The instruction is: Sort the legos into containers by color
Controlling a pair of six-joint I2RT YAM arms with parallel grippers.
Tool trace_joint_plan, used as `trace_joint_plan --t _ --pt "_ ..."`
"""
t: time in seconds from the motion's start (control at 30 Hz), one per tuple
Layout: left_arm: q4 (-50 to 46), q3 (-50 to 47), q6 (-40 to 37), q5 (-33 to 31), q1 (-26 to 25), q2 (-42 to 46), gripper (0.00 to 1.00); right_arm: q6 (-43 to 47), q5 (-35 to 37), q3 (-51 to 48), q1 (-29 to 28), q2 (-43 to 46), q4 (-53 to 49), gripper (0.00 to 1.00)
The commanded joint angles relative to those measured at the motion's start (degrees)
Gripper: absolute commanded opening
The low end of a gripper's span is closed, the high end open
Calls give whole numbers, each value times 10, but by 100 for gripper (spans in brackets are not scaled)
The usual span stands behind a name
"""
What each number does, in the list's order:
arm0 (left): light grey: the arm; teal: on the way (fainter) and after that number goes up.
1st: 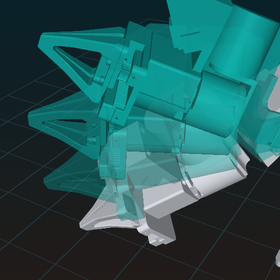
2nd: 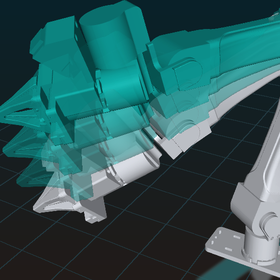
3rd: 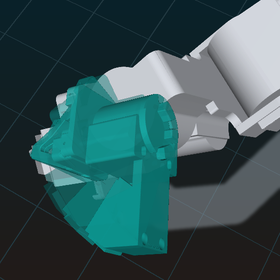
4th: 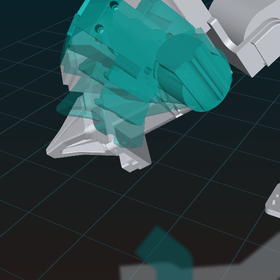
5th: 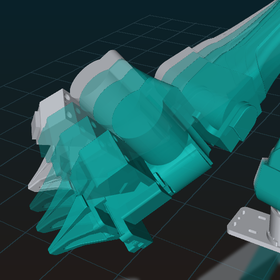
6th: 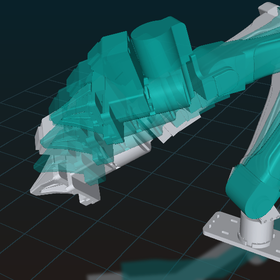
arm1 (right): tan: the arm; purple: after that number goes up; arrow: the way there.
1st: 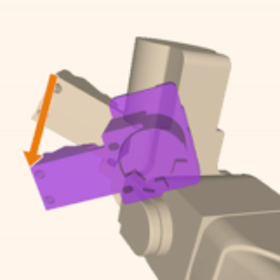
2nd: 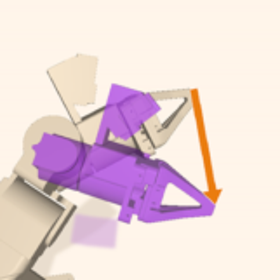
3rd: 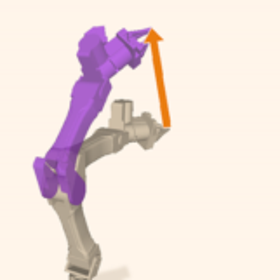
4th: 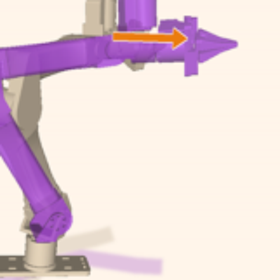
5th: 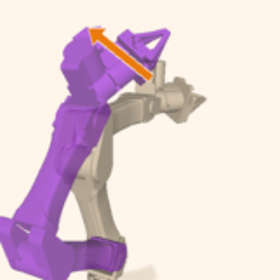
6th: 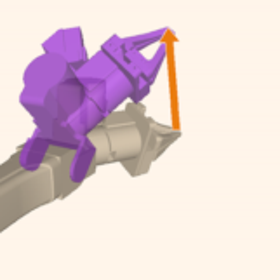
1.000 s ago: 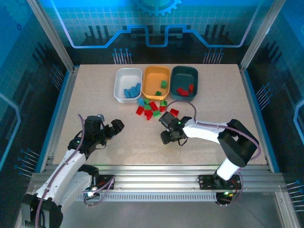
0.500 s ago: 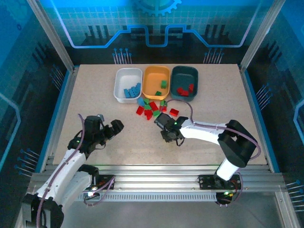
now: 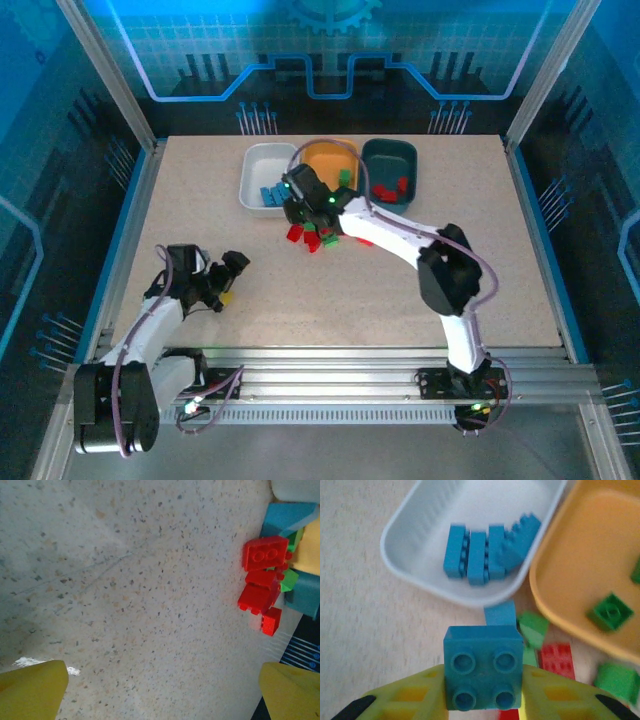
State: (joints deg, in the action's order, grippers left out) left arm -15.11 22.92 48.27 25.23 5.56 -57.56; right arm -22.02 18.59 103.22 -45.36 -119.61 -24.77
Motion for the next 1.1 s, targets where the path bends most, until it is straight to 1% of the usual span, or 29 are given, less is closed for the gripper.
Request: trace_joint_plan --t 0.0,0.13,0.27,0.3,0.37,0.43,0.53,0.63,0.73,0.83,0.9,0.97,1.03,1.07 --pt "-23 32 -27 38 9 14 99 35 -14 101 16 -74 -24 38" --pt "-24 31 -25 37 9 35 99 49 -36 226 27 -167 -65 39" --pt "-33 35 -28 40 9 31 99 60 -45 349 32 -248 -114 41" --pt "-33 34 -28 42 9 31 99 61 -48 379 34 -263 -125 46" --pt "-32 34 -26 46 9 30 99 65 -48 423 35 -278 -148 64" --pt "-27 34 -23 54 9 30 99 64 -34 421 34 -262 -152 70" --pt "-21 36 -19 63 10 32 99 50 -2 343 32 -183 -131 72" --pt "-19 40 -13 69 8 37 99 34 44 166 29 -48 -64 73" --pt "-7 31 -4 70 -7 52 99 -5 74 -25 38 75 -18 75" --pt "29 1 18 52 -53 69 99 -44 99 -185 56 165 -5 77" --pt "61 -23 35 31 -100 71 99 -54 82 -267 77 204 3 78" --pt "89 -37 48 17 -144 64 99 -24 52 -312 93 228 14 79" --pt "103 -40 55 9 -178 55 99 28 29 -320 106 233 -10 80" --pt "106 -40 58 5 -195 53 99 51 29 -317 113 229 -33 81"
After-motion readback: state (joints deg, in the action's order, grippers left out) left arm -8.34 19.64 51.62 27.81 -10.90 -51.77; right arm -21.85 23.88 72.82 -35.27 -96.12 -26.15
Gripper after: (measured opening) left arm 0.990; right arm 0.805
